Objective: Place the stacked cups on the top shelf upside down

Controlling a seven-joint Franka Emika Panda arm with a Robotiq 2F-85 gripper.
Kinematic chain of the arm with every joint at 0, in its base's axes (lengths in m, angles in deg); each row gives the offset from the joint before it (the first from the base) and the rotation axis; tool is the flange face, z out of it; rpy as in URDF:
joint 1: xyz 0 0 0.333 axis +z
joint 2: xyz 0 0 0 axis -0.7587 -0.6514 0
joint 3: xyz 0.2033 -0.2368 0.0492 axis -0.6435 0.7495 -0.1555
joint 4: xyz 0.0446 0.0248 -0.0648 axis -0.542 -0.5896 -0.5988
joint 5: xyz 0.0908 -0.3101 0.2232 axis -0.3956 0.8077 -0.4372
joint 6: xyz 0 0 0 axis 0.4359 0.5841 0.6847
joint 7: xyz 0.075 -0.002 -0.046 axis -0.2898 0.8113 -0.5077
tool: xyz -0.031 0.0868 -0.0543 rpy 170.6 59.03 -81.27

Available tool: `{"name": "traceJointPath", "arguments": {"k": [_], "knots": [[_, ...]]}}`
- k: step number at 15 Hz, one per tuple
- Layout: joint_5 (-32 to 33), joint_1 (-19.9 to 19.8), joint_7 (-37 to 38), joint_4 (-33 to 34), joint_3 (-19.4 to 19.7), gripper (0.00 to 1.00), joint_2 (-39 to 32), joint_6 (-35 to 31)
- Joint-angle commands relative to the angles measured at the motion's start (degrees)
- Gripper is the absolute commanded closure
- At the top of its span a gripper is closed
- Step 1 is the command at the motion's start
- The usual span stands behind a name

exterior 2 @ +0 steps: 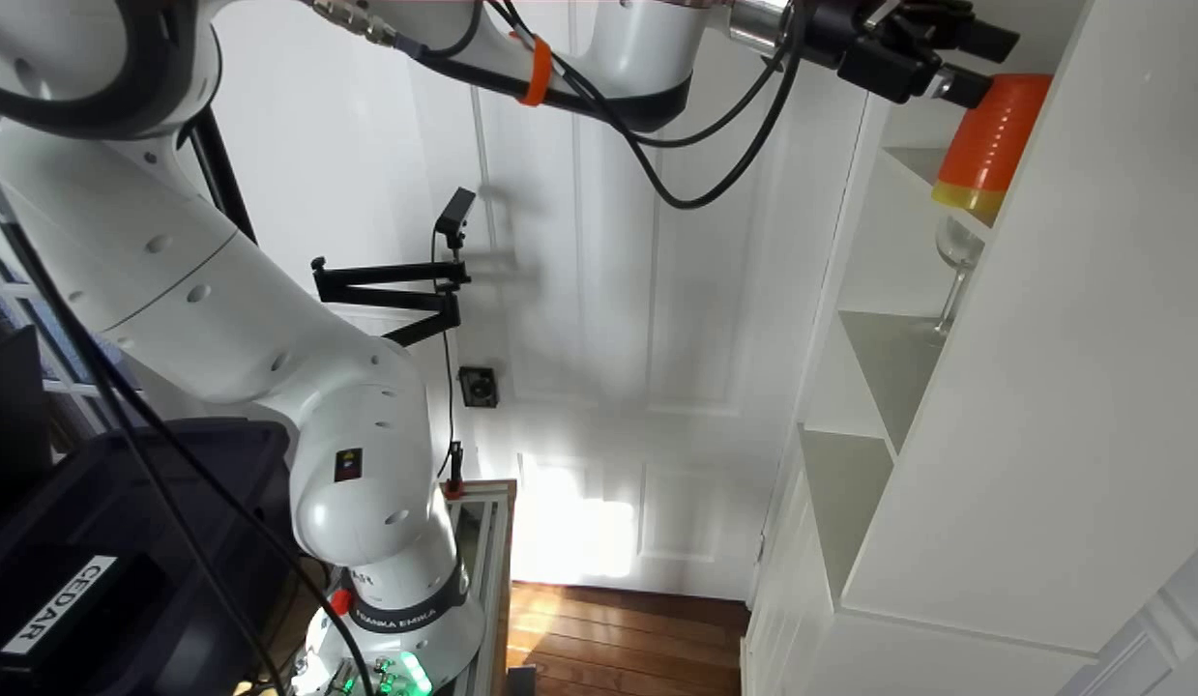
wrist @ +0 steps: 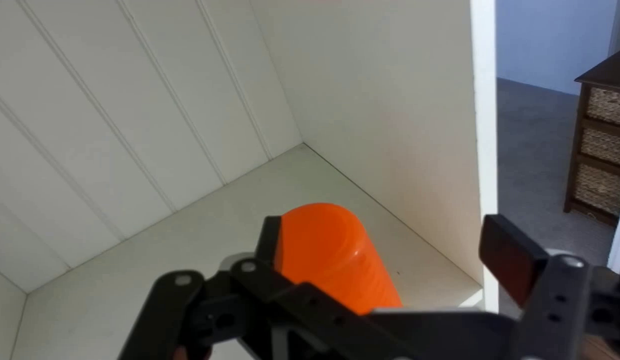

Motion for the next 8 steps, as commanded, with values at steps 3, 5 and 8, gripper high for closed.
{"name": "traceJointPath", "arguments": {"k": [3,5,8], "knots": [[-3.77,1.1,-2.72,-1.37,1.9,0.0,2.11,-2.01],[-5.87,1.34,-3.21,-1.33,2.47,0.0,2.45,-2.8],[-8.7,1.59,-4.07,-1.48,3.26,0.0,3.27,-4.04]]}}
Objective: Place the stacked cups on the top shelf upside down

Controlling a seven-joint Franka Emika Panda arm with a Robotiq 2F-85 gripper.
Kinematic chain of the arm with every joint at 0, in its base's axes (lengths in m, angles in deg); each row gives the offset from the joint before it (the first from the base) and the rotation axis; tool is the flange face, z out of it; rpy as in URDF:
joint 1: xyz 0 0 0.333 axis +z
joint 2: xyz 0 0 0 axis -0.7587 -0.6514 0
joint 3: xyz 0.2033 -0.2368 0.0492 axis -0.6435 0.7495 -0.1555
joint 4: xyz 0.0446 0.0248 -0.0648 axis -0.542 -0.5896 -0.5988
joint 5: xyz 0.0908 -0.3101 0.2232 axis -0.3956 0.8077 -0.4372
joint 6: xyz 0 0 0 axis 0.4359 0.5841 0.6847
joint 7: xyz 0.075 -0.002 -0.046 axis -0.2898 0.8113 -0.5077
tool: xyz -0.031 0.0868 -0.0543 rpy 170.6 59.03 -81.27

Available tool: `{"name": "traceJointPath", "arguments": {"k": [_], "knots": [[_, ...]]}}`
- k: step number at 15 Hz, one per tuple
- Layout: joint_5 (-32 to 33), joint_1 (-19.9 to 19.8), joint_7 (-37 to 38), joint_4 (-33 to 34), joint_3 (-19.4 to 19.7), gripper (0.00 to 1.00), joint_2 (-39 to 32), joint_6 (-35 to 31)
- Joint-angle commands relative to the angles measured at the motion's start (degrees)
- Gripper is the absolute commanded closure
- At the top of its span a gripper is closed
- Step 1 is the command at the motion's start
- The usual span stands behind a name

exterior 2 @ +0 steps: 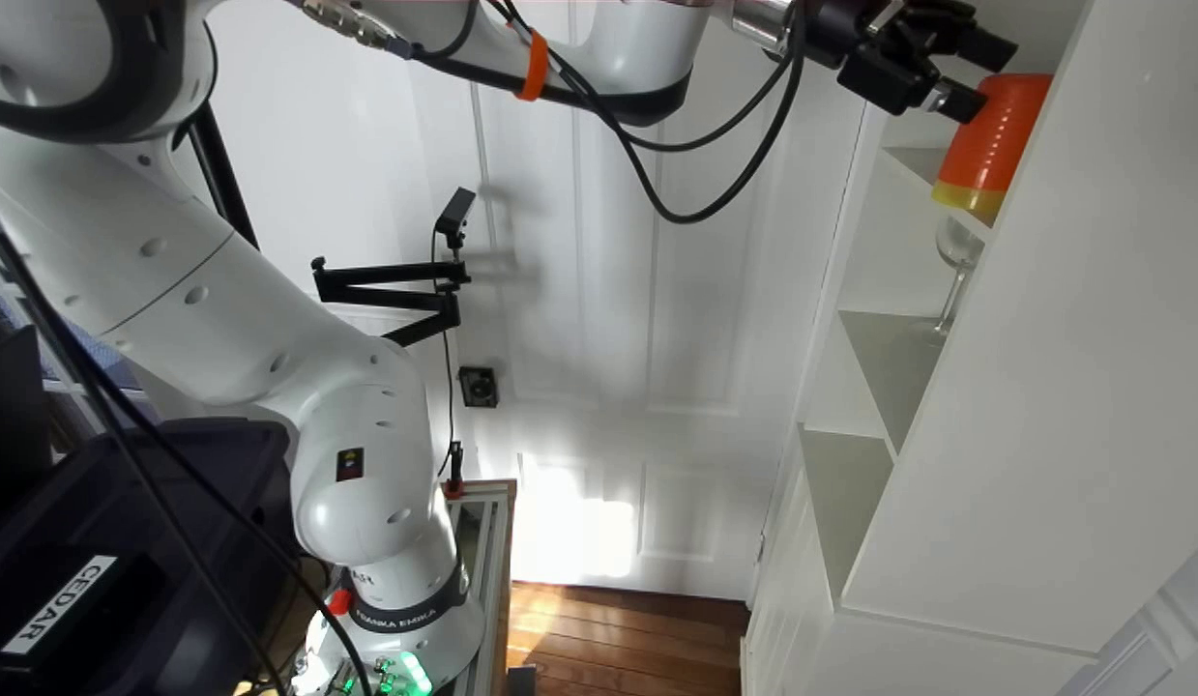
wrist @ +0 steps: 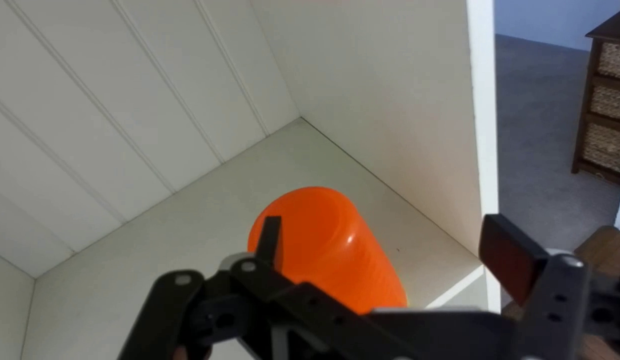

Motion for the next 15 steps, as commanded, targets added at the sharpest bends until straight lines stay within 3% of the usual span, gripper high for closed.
{"name": "traceJointPath", "arguments": {"k": [1,15], "knots": [[-3.92,0.96,-2.61,-1.61,1.54,0.0,2.98,-2.37],[-14.12,1.14,-2.22,-1.94,2.33,0.0,7.48,-2.59]]}}
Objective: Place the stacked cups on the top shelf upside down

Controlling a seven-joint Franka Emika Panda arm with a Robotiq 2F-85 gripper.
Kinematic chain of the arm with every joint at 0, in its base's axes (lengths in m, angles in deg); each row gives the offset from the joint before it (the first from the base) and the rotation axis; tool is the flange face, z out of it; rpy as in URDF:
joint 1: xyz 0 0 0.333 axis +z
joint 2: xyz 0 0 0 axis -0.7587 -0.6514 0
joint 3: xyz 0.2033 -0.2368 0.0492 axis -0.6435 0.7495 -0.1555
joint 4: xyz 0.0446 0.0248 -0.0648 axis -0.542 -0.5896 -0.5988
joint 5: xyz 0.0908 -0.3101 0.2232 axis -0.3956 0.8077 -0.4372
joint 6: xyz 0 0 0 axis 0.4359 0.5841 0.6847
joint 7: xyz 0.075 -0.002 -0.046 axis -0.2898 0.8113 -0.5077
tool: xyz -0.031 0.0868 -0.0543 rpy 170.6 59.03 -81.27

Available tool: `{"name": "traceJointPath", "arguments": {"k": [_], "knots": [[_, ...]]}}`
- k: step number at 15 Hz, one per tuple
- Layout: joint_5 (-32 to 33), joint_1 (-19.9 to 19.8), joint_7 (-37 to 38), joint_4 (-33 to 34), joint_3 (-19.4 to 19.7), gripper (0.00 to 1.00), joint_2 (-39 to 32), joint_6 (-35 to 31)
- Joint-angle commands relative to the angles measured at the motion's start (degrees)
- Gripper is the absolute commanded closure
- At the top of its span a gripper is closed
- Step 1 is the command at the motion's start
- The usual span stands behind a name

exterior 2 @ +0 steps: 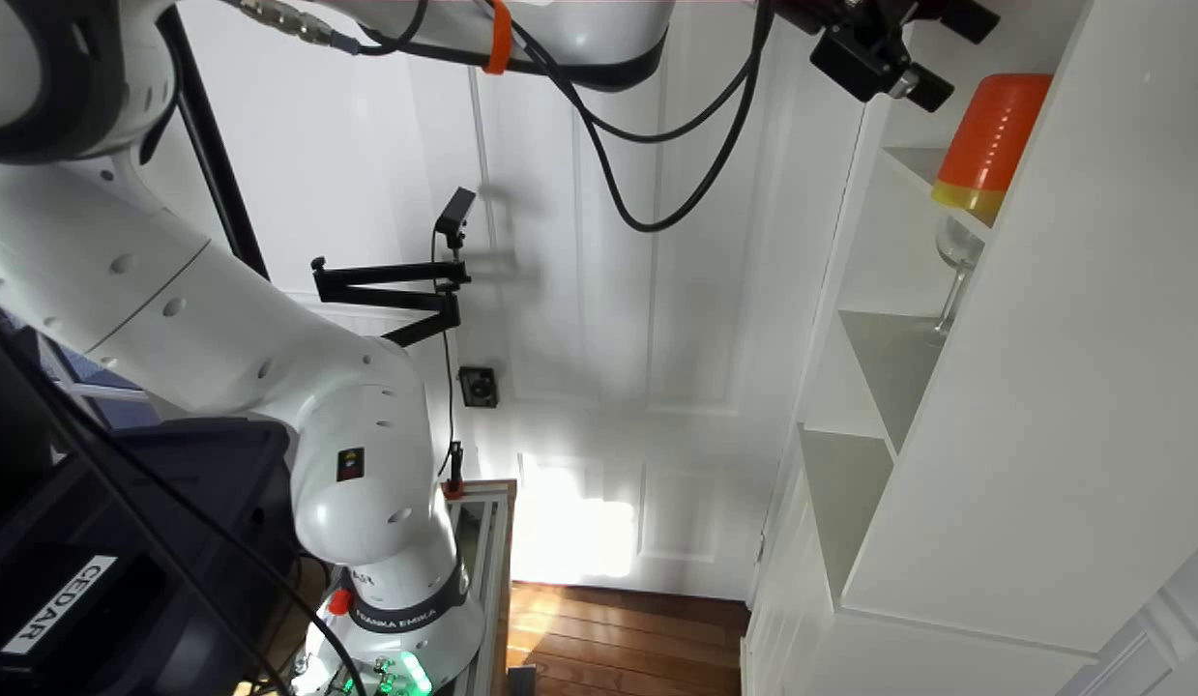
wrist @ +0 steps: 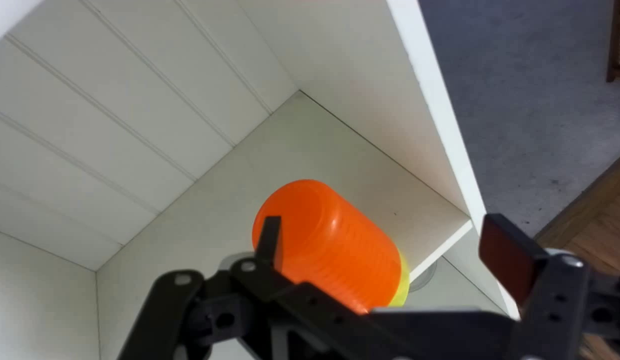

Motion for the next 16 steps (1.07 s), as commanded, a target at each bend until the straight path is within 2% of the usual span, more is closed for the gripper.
{"name": "traceJointPath", "arguments": {"k": [1,5,11,16], "knots": [[-2.74,0.28,-1.11,-1.72,0.54,0.0,3.07,-0.38],[-5.63,0.56,-1.55,-1.21,1.04,0.0,4.57,0.75],[-15.72,1.34,-4.05,-0.04,1.39,0.0,6.18,6.88],[-23.01,1.05,-3.16,0.48,1.53,0.0,7.91,9.77]]}}
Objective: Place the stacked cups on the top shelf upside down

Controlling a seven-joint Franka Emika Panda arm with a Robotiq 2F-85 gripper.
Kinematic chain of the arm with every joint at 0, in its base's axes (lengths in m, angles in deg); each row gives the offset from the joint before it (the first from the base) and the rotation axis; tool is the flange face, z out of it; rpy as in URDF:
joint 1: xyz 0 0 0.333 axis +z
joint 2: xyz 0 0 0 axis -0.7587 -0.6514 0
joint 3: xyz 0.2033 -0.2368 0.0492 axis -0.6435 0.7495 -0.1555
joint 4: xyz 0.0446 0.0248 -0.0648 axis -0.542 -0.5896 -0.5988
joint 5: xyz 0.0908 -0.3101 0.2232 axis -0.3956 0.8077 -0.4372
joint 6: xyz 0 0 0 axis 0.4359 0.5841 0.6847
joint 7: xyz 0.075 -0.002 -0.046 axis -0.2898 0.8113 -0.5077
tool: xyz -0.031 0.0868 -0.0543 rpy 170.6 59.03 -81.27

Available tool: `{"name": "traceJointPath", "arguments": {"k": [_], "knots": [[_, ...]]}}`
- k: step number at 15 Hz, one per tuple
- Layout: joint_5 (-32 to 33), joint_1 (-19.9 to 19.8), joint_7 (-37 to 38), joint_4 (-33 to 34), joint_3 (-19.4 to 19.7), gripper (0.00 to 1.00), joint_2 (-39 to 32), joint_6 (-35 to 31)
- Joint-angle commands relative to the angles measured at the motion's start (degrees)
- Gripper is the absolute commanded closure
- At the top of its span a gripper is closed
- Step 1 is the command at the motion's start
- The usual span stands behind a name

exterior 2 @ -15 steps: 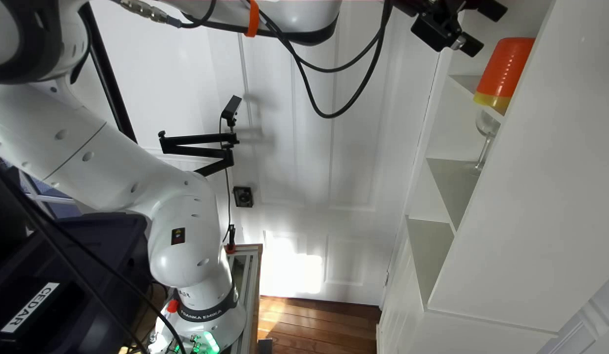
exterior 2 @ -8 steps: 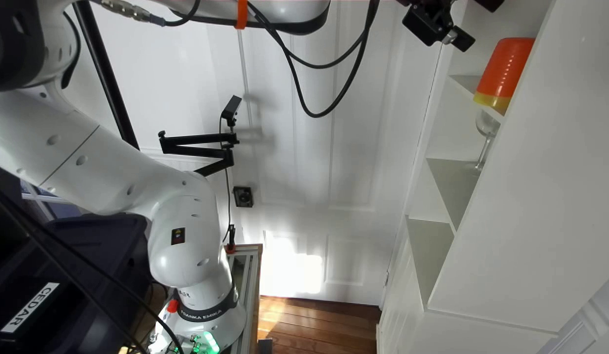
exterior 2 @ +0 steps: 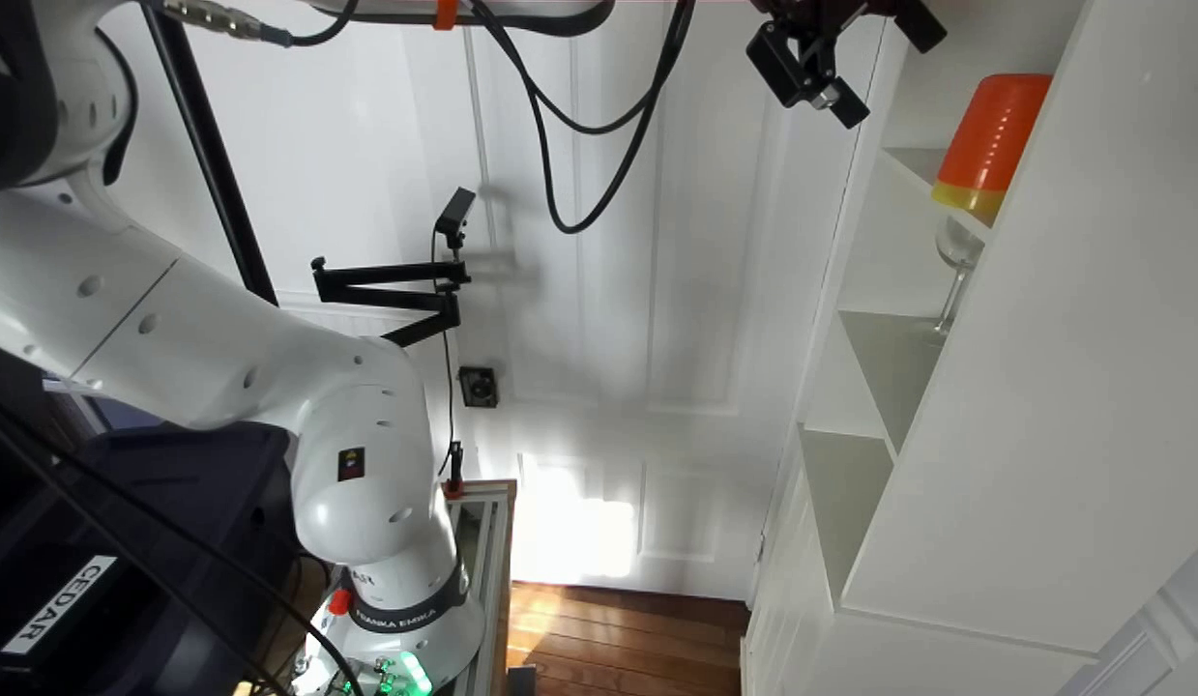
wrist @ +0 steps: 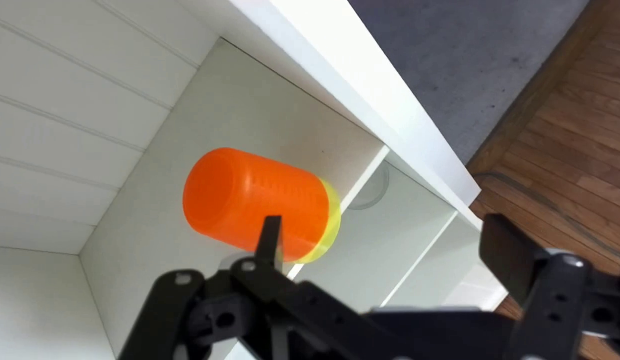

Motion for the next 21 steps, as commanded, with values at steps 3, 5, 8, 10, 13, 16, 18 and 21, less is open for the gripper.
{"name": "traceJointPath", "arguments": {"k": [3,5,8,10,13,16,18,21], "knots": [[-9.25,-0.2,1.08,-0.19,0.94,0.0,3.35,2.02],[-11.92,-0.85,3.81,-0.74,0.86,0.0,4.23,1.97],[-16.03,-0.66,8.01,-1.31,1.67,0.0,5.14,1.01],[-18.6,-1.29,12.47,-1.07,1.63,0.0,5.13,2.03],[-21.3,-2.33,19.5,-0.57,1.57,0.0,4.88,4.02],[-22.47,-3.46,27.28,-0.36,1.38,0.0,4.97,5.89],[-23.27,-3.73,32.55,-0.52,1.56,0.0,5.28,5.61],[-25.11,-3.28,39.72,-1.53,2.28,0.0,6.57,3.24]]}}
